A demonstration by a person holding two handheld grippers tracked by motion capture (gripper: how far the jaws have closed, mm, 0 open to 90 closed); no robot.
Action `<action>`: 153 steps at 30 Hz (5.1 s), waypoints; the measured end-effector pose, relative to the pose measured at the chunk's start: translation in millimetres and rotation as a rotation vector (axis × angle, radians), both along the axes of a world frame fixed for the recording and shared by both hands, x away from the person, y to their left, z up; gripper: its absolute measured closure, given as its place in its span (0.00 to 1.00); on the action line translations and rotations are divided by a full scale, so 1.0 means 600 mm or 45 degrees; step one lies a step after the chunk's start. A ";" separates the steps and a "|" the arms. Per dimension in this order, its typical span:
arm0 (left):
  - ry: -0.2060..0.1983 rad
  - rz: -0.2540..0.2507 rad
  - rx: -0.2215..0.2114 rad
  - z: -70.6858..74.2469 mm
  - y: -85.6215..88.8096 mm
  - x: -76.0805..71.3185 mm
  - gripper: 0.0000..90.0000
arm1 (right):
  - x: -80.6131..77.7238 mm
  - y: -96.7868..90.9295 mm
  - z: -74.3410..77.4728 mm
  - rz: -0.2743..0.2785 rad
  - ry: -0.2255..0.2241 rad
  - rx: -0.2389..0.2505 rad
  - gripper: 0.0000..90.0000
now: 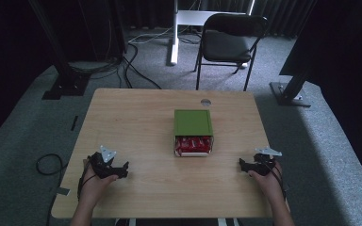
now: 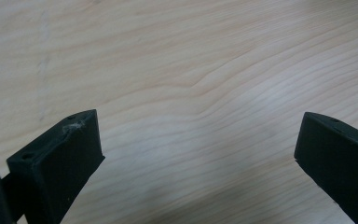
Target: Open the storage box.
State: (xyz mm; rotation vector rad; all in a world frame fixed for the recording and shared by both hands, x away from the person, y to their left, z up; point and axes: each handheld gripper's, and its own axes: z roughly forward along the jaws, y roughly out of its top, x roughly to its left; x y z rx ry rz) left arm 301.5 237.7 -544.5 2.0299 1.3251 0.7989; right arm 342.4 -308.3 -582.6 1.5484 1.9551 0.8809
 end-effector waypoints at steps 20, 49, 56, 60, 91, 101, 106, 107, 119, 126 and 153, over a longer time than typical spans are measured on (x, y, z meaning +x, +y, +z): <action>-0.098 -0.205 0.104 0.050 -0.097 0.009 0.04 | 0.000 0.000 0.000 -0.001 0.000 0.002 0.11; -0.303 -0.546 0.285 0.112 -0.230 -0.020 0.04 | 0.000 0.000 0.000 -0.002 0.001 0.002 0.11; -0.336 -0.617 0.315 0.109 -0.262 -0.026 0.04 | 0.000 0.000 0.000 0.000 0.001 0.002 0.11; -0.341 -0.665 0.342 0.106 -0.281 -0.028 0.04 | 0.000 -0.001 0.000 0.004 0.001 0.003 0.11; -0.333 -0.856 0.638 0.042 -0.376 -0.033 0.04 | 0.000 0.000 0.000 0.004 0.000 0.002 0.11; -0.326 -0.886 0.730 0.024 -0.393 -0.033 0.04 | 0.000 -0.001 0.000 0.006 0.001 0.002 0.11; -0.326 -0.893 0.776 0.017 -0.401 -0.030 0.04 | 0.000 -0.001 0.000 0.006 0.001 0.002 0.11; -0.329 -0.897 0.777 0.014 -0.403 -0.031 0.04 | 0.000 -0.001 0.000 0.006 0.001 0.002 0.11; -0.298 -0.933 0.836 -0.001 -0.413 -0.022 0.06 | 0.000 -0.001 0.000 0.005 0.000 0.003 0.11; -0.269 -0.963 0.864 -0.008 -0.415 -0.022 0.07 | 0.000 -0.001 0.000 0.005 0.000 0.002 0.11; -0.250 -0.935 0.994 -0.014 -0.419 0.003 0.09 | 0.000 -0.001 0.000 0.005 0.000 0.003 0.11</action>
